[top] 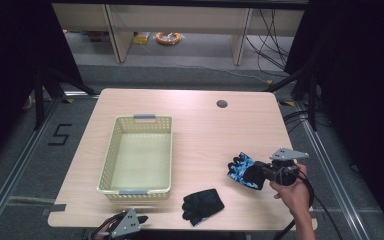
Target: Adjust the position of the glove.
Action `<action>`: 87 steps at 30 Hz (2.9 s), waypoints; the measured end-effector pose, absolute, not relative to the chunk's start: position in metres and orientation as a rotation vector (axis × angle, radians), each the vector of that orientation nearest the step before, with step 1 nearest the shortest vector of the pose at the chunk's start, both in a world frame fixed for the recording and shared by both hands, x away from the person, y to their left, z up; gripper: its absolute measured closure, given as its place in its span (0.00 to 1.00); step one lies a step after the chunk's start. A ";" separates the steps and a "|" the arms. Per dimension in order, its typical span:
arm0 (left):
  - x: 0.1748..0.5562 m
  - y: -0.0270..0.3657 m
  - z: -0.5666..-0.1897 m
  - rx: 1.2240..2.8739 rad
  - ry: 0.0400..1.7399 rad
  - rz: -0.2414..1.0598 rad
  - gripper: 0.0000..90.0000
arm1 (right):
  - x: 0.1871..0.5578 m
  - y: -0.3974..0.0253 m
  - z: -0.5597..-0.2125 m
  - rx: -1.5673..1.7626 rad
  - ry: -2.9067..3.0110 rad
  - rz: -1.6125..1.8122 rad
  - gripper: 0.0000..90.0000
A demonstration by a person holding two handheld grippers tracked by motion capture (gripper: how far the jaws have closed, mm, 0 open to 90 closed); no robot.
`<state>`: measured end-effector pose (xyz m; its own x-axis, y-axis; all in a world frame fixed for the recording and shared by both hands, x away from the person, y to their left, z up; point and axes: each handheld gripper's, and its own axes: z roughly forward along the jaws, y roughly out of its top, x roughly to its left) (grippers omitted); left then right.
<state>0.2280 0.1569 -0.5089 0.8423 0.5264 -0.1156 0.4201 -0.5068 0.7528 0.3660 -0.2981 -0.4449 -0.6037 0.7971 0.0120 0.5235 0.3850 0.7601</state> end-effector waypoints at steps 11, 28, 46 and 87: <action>0.228 0.157 -0.509 2.182 0.691 0.163 0.20 | 0.355 -0.249 -0.431 0.880 2.470 1.195 0.99; 0.228 0.157 -0.509 2.166 0.705 0.157 0.20 | 0.343 -0.196 -0.449 0.610 2.732 1.238 0.99; 0.229 0.148 -0.512 2.186 0.685 0.161 0.21 | 0.351 -0.168 -0.475 0.512 2.861 1.080 0.93; 0.260 0.071 -0.512 2.272 0.530 0.250 0.62 | 0.269 -0.193 -0.477 0.765 2.732 0.880 0.85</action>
<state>0.2597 0.0705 -0.5119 0.8941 0.4477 0.0142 0.2955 -0.6134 0.7324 0.2689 -0.1929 -0.4766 -0.8539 0.5205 -0.0053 0.4196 0.6943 0.5847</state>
